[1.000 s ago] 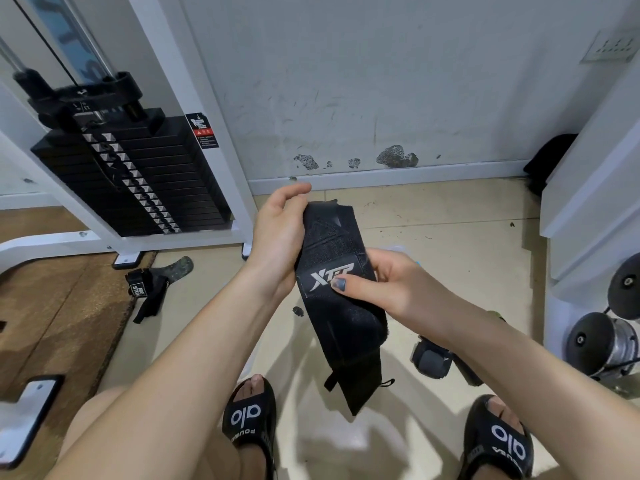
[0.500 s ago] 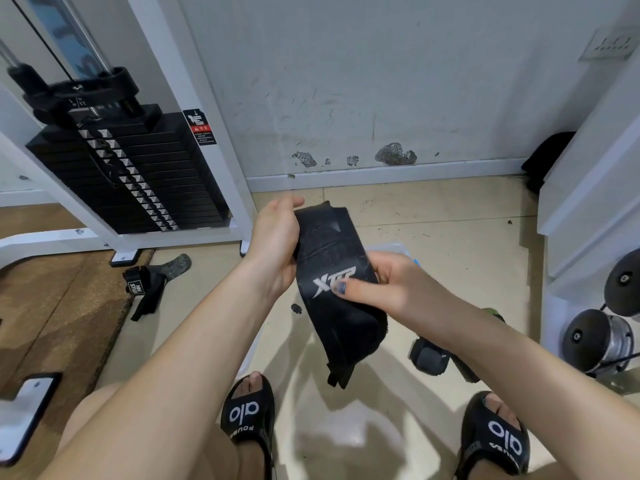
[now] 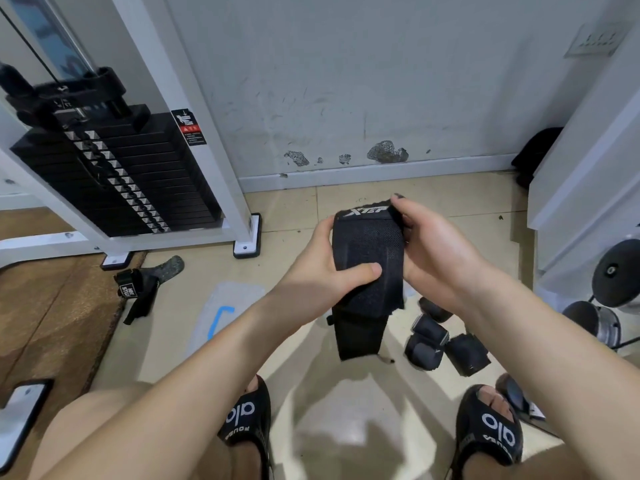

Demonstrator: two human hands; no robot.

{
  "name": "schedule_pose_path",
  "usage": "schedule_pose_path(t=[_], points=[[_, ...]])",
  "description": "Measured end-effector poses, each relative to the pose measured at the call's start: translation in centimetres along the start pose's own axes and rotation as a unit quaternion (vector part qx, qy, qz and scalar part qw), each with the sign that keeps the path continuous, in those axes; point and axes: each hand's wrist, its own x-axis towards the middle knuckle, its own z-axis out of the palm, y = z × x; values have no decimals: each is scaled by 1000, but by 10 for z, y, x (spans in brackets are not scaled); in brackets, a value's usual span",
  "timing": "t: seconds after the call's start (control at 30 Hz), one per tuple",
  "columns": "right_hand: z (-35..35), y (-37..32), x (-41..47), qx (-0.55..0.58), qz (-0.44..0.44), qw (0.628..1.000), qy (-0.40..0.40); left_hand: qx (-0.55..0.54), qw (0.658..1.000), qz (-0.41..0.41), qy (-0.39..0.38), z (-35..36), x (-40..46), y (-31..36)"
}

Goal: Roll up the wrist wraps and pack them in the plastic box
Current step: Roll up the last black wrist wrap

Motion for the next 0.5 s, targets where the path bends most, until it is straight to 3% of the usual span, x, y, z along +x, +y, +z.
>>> schedule_pose_path(t=[0.13,0.23,0.37,0.5], points=[[-2,9,-5,-105,15,994,-17,-121,987,14,103,-5,9,6],[-2,25,-8,-157,48,983,-77,-107,982,17,152,-14,17,9],[-1,32,-10,-287,-63,953,-77,-187,971,27,147,-18,20,11],[2,38,-8,-247,-83,964,-54,-212,969,41,120,-23,19,16]])
